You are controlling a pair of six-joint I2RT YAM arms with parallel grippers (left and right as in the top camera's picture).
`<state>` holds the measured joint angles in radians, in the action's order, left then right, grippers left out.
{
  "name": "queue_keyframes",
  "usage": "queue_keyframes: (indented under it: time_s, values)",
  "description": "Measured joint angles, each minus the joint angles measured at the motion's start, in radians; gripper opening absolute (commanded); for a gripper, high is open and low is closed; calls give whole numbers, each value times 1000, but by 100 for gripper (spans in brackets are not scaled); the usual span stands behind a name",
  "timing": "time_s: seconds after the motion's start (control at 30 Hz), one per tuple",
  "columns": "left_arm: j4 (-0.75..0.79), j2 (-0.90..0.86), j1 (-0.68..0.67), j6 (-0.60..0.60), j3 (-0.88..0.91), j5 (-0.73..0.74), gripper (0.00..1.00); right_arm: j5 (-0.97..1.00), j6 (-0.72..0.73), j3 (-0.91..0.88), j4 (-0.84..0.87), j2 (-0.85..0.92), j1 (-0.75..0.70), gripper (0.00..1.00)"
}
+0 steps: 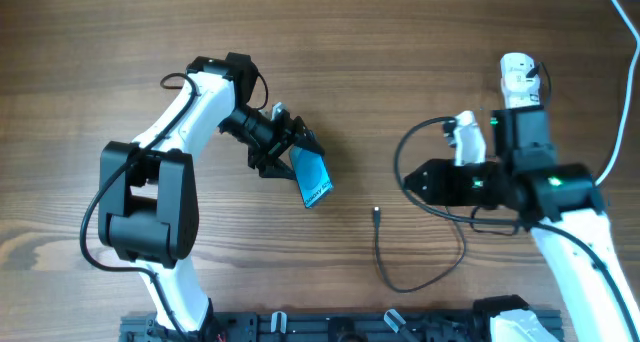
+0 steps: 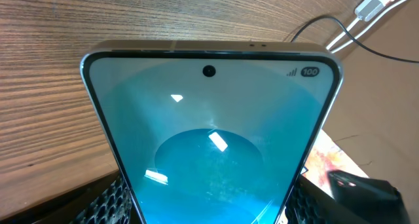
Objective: Plug charger to phone and switch on socket
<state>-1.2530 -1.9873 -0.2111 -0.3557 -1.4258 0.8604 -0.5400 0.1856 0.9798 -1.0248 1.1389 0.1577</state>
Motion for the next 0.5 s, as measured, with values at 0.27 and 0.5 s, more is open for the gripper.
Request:
queue_keyframes:
  time_s: [0.27, 0.5]
  values:
    - [0, 0, 0, 0, 0, -2, 20, 233, 156, -29, 16, 293, 307, 49]
    - [5, 0, 0, -24, 0, -62, 20, 321, 196, -30, 117, 423, 376, 57]
